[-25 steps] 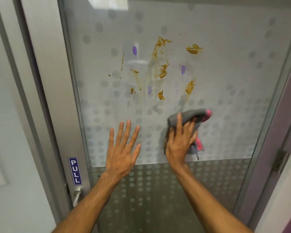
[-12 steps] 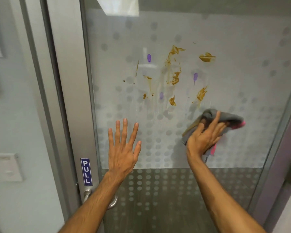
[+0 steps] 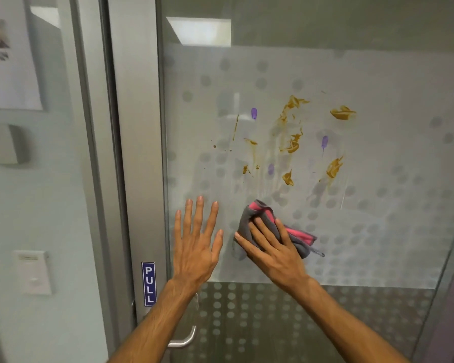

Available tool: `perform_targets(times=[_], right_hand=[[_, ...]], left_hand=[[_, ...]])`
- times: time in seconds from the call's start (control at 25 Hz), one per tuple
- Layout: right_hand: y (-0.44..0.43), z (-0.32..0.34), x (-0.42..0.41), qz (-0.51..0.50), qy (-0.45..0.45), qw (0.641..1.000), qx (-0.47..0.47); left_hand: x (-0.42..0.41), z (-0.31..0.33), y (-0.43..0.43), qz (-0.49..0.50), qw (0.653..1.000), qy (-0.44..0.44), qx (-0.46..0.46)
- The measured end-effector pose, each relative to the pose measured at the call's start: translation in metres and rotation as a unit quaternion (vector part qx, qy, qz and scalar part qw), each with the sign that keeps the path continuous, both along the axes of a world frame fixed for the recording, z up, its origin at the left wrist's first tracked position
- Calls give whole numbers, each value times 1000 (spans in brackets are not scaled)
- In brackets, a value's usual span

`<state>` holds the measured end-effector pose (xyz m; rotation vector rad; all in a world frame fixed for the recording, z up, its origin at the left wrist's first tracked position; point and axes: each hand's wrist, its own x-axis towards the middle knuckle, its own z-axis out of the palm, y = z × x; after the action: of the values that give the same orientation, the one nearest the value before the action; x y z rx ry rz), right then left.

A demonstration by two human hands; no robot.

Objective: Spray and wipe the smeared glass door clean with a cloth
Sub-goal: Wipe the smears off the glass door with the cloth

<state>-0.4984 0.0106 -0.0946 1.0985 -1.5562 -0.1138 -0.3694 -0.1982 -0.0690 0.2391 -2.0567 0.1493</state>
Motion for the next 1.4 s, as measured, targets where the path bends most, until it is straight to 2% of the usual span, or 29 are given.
perform_targets(times=[0.2, 0.44, 0.56, 0.72, 0.88, 1.0, 1.12, 1.2, 1.32, 1.4], right_hand=[[-35, 54, 9, 36, -9, 997, -64], [-69, 155, 19, 58, -17, 983, -175], [-84, 165, 25, 69, -35, 970, -231], [-80, 125, 25, 91, -24, 982, -162], [-84, 82, 28, 78, 32, 996, -20], [-97, 95, 30, 61, 70, 996, 11], [-109, 141, 39, 64, 60, 996, -5], [-111, 186, 40, 59, 36, 997, -36], [-109, 250, 37, 38, -2, 983, -178], [-107, 266, 35, 32, -35, 967, -250]], left_hand=[[6, 18, -18, 70, 997, 23, 26], [15, 13, -35, 62, 998, 5, -9], [16, 2, -35, 48, 999, -10, -7], [20, -29, -29, 16, 998, -51, -31], [21, -44, -20, 6, 995, -78, -57], [20, -43, -14, 13, 997, -76, -32], [20, -45, -9, 11, 997, -69, -19], [20, -46, -6, 12, 997, -72, -13], [20, -44, -4, 18, 997, -78, -1], [19, -42, -3, 17, 997, -77, 2]])
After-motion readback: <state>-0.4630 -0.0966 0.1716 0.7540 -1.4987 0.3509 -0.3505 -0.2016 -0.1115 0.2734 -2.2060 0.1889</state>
